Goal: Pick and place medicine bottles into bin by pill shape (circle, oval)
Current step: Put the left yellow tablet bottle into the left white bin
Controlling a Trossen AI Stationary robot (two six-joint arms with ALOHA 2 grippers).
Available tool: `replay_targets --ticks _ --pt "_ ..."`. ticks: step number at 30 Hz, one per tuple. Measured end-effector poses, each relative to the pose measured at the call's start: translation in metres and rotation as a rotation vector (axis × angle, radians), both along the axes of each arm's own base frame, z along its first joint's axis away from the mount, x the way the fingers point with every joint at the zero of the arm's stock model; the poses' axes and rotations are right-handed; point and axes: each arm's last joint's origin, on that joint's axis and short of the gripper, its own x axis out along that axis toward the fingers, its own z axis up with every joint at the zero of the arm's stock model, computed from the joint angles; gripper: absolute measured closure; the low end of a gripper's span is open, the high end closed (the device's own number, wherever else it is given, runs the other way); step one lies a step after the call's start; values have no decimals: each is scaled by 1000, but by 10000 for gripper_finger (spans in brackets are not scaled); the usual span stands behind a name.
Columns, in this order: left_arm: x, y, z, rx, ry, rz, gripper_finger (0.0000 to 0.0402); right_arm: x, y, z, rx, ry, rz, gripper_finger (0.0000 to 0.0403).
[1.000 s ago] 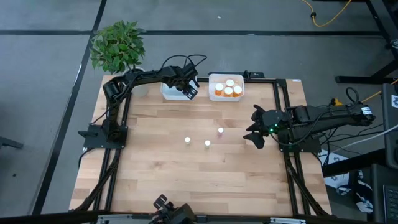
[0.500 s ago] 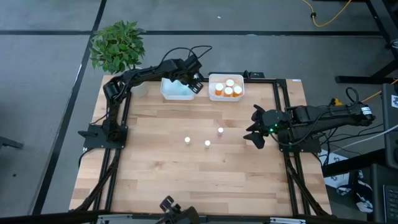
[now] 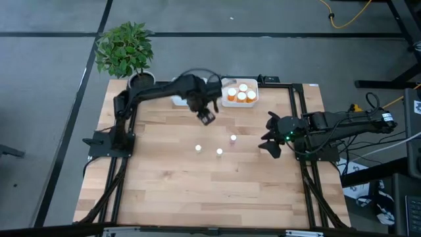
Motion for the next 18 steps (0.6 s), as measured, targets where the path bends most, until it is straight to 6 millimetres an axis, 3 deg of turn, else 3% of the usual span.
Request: replay_targets --ticks 6,12,15,18 --pt "-5 -78 0 -40 179 -84 242 0 2 0 53 6 52 156" --pt "-7 -152 0 -40 156 -165 242 0 3 0 51 4 79 156" --pt "-7 -173 0 -3 115 -133 239 0 3 0 53 4 77 156" --pt "-7 -180 0 25 88 -80 231 0 4 0 72 6 96 156"
